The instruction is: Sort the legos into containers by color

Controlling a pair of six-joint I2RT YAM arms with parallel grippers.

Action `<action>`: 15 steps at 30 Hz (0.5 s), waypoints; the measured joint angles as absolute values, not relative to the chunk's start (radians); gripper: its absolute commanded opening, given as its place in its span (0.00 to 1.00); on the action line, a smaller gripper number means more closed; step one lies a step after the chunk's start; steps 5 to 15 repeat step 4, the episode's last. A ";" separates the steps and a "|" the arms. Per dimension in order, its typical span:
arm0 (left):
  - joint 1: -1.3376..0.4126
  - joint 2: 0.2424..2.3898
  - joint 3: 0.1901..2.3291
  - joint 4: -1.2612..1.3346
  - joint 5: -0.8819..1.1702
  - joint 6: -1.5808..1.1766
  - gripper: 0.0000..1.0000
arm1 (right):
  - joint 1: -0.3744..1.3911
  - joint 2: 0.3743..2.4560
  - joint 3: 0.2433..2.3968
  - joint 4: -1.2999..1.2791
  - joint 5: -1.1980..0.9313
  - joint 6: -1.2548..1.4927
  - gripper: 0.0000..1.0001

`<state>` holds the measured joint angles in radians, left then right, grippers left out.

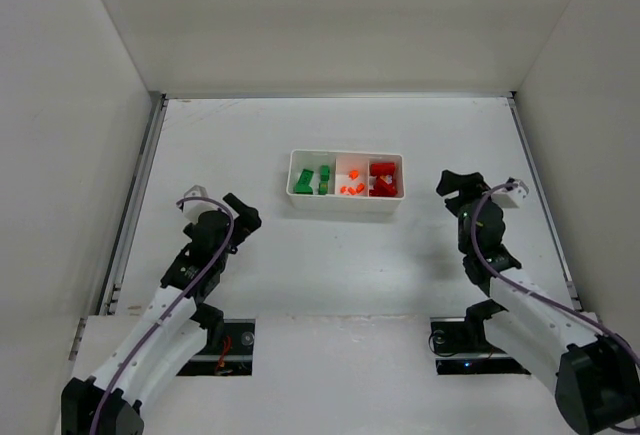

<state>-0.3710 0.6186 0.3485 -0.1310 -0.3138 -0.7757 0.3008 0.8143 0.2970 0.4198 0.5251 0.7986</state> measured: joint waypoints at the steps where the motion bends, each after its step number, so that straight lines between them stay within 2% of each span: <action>1: -0.371 0.619 0.348 -0.131 -0.314 -0.775 1.00 | 0.301 0.825 0.297 0.419 0.525 0.799 0.75; 4: -0.371 0.619 0.348 -0.131 -0.315 -0.774 1.00 | 0.303 0.840 0.297 0.420 0.525 0.802 0.79; 15: -0.371 0.619 0.348 -0.131 -0.315 -0.774 1.00 | 0.303 0.840 0.297 0.420 0.525 0.802 0.79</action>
